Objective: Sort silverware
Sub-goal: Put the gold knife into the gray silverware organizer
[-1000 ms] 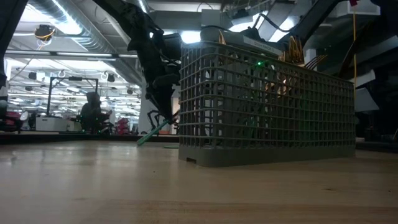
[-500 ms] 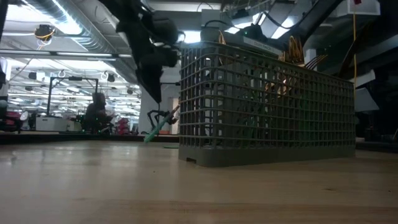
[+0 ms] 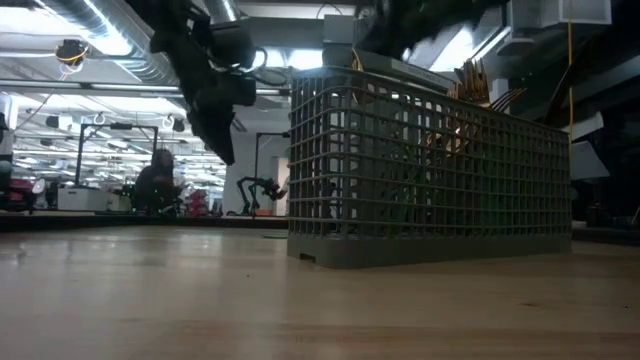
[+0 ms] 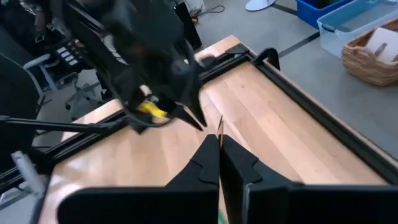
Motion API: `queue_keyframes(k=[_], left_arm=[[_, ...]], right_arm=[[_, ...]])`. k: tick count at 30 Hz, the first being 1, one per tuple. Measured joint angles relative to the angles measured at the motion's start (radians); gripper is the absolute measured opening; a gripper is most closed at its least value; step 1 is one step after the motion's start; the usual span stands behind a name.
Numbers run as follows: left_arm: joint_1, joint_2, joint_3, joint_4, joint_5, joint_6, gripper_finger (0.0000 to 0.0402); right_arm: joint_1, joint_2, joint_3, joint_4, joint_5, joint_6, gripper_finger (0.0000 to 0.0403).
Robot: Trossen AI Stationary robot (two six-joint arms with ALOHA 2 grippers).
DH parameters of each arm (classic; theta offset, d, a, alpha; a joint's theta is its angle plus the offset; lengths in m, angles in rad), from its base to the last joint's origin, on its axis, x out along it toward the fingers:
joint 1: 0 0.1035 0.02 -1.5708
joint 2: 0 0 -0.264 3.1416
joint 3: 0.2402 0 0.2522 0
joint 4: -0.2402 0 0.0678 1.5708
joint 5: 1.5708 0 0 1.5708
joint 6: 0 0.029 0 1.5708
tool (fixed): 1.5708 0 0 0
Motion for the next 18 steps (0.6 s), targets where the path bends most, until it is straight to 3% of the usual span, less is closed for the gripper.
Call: queue_keyframes(k=[7,14,18], left_arm=[[-0.002,-0.001,-0.067,0.091,0.001,-0.009,0.0033],[-0.002,-0.001,-0.069,0.133,0.001,-0.028,0.0033],[-0.002,-0.001,-0.069,0.172,0.001,-0.028,0.0033]], right_arm=[[0.000,-0.118,0.319,-0.453,0.000,0.001,0.0001],[-0.001,-0.142,0.689,-0.898,0.000,-0.002,0.0000],[0.000,-0.146,0.802,-1.155,0.027,-0.043,0.0000]])
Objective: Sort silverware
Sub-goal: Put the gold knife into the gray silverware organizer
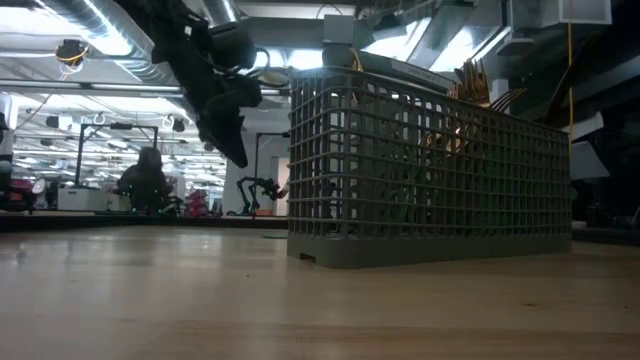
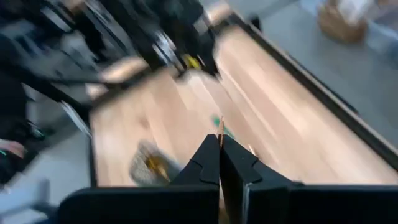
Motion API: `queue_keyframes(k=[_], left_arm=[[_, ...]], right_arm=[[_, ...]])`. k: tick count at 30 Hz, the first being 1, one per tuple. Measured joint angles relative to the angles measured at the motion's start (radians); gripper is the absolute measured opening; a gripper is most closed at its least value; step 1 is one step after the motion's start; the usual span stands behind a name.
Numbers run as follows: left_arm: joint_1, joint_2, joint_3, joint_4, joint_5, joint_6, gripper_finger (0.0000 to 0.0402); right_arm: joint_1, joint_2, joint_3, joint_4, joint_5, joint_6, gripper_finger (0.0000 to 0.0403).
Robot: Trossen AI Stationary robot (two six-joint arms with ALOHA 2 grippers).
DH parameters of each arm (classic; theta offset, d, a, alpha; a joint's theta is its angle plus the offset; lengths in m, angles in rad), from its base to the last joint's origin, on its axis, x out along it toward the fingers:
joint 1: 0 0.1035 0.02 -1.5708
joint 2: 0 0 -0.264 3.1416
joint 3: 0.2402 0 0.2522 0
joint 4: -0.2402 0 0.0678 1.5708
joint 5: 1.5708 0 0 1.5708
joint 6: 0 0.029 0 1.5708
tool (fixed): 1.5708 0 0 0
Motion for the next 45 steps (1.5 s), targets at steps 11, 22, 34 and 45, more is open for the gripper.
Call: queue_keyframes(k=[11,22,34,45], left_arm=[[-0.002,0.000,0.000,0.047,0.000,-0.045,0.0033],[-0.002,0.000,0.000,0.045,0.001,-0.083,0.0033],[-0.002,0.000,0.000,0.044,0.001,-0.085,0.0033],[-0.002,0.000,0.001,0.044,0.001,-0.086,0.0033]], right_arm=[[0.000,-0.016,-0.032,-0.198,0.024,-0.078,0.0000],[0.000,-0.012,-0.118,-0.195,0.054,-0.112,0.0000],[0.000,-0.012,-0.465,-0.132,0.048,-0.109,0.0000],[0.000,-0.011,-0.698,-0.006,-0.079,-0.022,0.0008]])
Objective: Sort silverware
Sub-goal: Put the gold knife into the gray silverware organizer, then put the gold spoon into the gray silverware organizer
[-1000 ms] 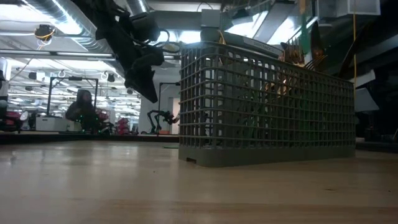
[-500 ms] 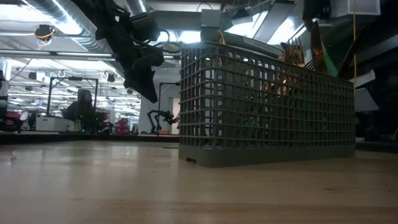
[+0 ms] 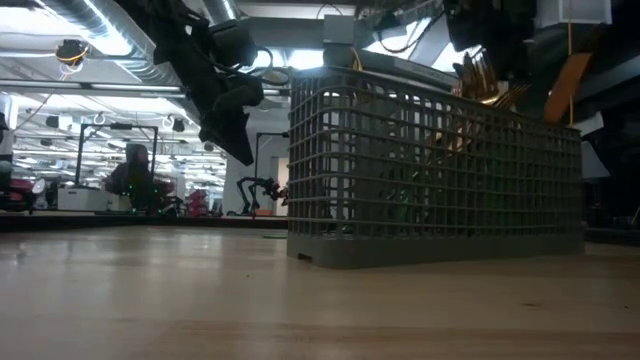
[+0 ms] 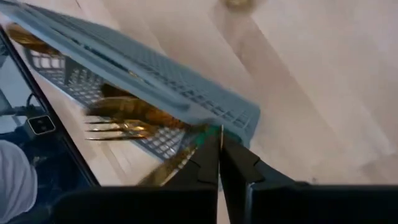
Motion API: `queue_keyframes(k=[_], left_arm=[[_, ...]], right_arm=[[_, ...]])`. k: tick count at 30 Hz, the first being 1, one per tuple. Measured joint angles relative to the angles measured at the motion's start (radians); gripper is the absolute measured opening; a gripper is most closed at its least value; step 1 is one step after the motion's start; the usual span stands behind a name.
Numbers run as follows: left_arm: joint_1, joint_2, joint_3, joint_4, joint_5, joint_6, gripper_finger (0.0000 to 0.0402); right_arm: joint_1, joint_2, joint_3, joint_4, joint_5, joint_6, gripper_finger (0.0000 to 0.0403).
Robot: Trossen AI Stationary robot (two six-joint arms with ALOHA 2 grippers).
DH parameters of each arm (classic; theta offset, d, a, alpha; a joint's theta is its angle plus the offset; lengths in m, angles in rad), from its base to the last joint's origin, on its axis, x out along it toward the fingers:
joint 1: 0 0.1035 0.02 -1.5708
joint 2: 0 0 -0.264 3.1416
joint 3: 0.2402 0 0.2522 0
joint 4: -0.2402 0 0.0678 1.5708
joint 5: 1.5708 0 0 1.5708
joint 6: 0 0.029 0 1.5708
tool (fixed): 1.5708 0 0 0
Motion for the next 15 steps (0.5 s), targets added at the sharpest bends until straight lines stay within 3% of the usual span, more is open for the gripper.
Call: queue_keyframes(k=[9,15], left_arm=[[-0.009,0.001,0.000,0.002,0.005,0.078,0.0033],[-0.057,0.019,0.000,0.051,0.107,0.217,0.0033]], right_arm=[[0.000,0.000,-0.069,-0.005,0.045,0.019,0.0086],[-0.001,0.000,-0.070,0.022,0.098,0.019,0.0131]])
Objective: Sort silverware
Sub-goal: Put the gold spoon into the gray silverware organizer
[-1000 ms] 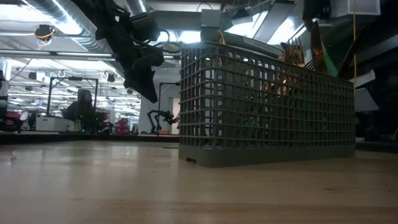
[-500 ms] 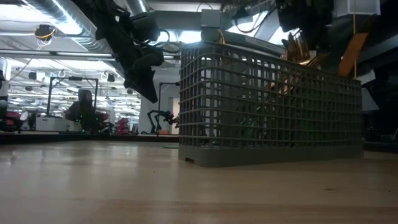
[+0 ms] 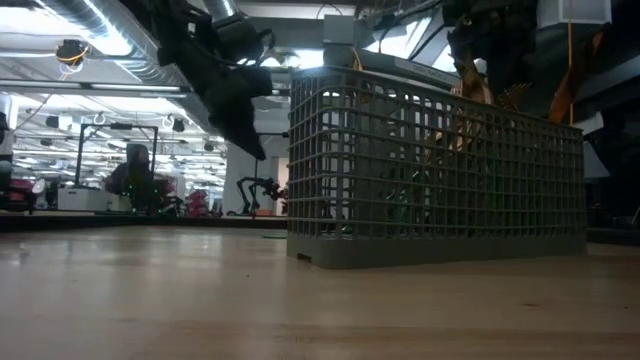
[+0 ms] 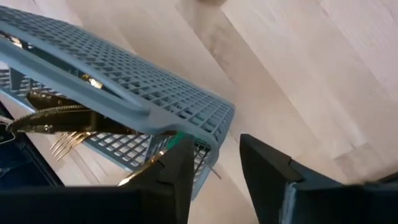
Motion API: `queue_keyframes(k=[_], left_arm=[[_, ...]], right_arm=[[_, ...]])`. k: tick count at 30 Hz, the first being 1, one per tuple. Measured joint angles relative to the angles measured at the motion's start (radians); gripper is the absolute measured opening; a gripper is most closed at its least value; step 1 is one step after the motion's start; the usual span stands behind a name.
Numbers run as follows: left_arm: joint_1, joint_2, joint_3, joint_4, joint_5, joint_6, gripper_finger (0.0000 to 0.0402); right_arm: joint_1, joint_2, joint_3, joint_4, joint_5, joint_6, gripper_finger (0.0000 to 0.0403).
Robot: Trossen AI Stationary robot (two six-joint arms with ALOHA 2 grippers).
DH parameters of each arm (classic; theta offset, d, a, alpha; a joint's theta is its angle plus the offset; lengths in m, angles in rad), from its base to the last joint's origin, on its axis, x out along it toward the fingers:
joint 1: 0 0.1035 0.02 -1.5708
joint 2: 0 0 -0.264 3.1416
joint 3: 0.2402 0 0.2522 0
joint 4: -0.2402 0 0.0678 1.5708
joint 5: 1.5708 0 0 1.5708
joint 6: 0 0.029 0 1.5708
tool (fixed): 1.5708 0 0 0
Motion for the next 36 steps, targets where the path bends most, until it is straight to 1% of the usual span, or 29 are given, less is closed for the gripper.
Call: queue_keyframes(k=[3,8,11,16,20,23,26,30,33,36], left_arm=[[-0.034,0.034,0.000,0.087,0.044,0.056,0.0033],[-0.071,0.121,0.001,0.227,0.048,0.058,0.0033],[-0.083,0.192,0.001,0.289,0.054,0.048,0.0033],[-0.097,0.318,0.001,0.423,0.107,0.071,0.0033],[-0.101,0.405,0.000,0.547,0.107,0.101,0.0035],[-0.101,0.445,0.000,0.620,0.084,0.100,0.0054],[-0.101,0.461,0.000,0.660,0.062,0.110,0.0087],[-0.101,0.477,0.000,0.683,0.062,0.108,0.0127],[-0.108,0.503,0.001,0.711,0.062,0.092,0.0142],[-0.109,0.543,0.000,0.748,0.064,0.097,0.0147]], right_arm=[[0.000,0.000,0.000,0.004,0.000,-0.001,0.0136],[0.001,0.000,0.000,-0.004,0.000,-0.029,0.0137],[0.001,-0.003,0.000,-0.004,0.000,-0.052,0.0138],[0.000,-0.003,0.024,-0.002,0.000,-0.089,0.0138],[0.000,-0.003,0.051,0.002,0.025,-0.107,0.0138],[0.000,-0.003,0.055,0.004,0.044,-0.108,0.0138],[0.000,-0.003,0.055,0.004,0.045,-0.108,0.0138],[0.000,-0.003,0.055,0.006,0.045,-0.108,0.0138],[0.000,-0.003,0.055,0.021,0.045,-0.110,0.0138],[0.000,-0.003,0.055,0.040,0.045,-0.114,0.0138]])
